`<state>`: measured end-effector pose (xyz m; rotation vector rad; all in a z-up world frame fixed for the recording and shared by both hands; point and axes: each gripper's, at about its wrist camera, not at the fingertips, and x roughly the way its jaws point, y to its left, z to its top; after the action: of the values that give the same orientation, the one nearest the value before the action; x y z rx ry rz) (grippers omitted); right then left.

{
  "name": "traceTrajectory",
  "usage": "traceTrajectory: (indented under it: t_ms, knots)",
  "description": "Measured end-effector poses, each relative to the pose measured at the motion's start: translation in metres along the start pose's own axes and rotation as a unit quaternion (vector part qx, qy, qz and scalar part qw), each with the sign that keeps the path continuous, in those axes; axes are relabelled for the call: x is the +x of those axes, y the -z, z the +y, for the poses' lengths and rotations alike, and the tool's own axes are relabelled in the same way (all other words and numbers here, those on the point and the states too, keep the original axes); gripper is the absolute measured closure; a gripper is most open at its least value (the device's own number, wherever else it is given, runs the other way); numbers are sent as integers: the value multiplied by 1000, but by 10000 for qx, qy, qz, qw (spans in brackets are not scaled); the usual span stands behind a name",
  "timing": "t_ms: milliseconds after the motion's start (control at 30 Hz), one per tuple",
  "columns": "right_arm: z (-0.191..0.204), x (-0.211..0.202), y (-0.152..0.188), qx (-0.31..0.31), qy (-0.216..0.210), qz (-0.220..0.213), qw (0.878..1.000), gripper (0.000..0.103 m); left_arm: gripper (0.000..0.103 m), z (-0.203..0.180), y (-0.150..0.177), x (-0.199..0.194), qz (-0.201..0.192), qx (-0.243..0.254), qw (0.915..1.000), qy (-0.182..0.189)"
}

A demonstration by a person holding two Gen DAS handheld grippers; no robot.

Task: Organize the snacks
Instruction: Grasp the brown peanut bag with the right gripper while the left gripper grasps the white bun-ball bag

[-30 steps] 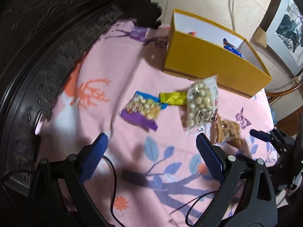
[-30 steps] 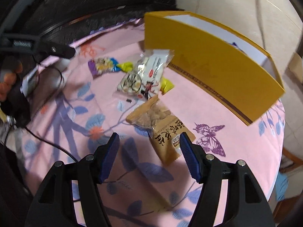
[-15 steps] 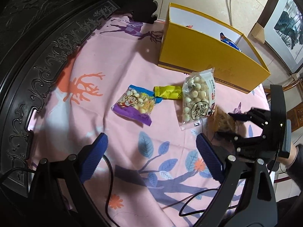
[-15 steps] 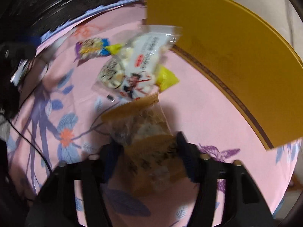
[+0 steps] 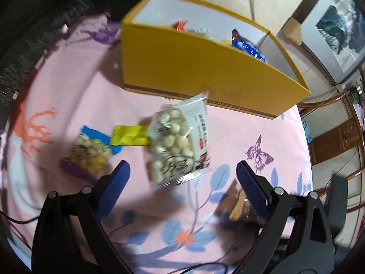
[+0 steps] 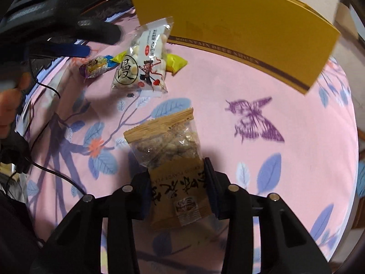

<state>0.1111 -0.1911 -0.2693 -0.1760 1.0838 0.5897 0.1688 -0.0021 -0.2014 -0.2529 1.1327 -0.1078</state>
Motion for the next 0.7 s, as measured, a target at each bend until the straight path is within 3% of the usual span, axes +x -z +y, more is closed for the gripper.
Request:
traceTrajectory:
  t_ms: [233,500,567,700]
  knots:
    - [5,-1,2,81,53,-94,9999,59,7,-10,-13,45,435,-56,9980,-450]
    - [-2,-11,13,130,-19,-197,9997,59,9,5,-17,67,649,-422,9949,-640]
    - [-3,-13,15,130,-29,-206,9997,59,25,5,-20,67,603,-378,9956,-610]
    - [-5,-16,16,145,-39,-170,9997,61,39,6,-20,65,527,-251,9967,-567]
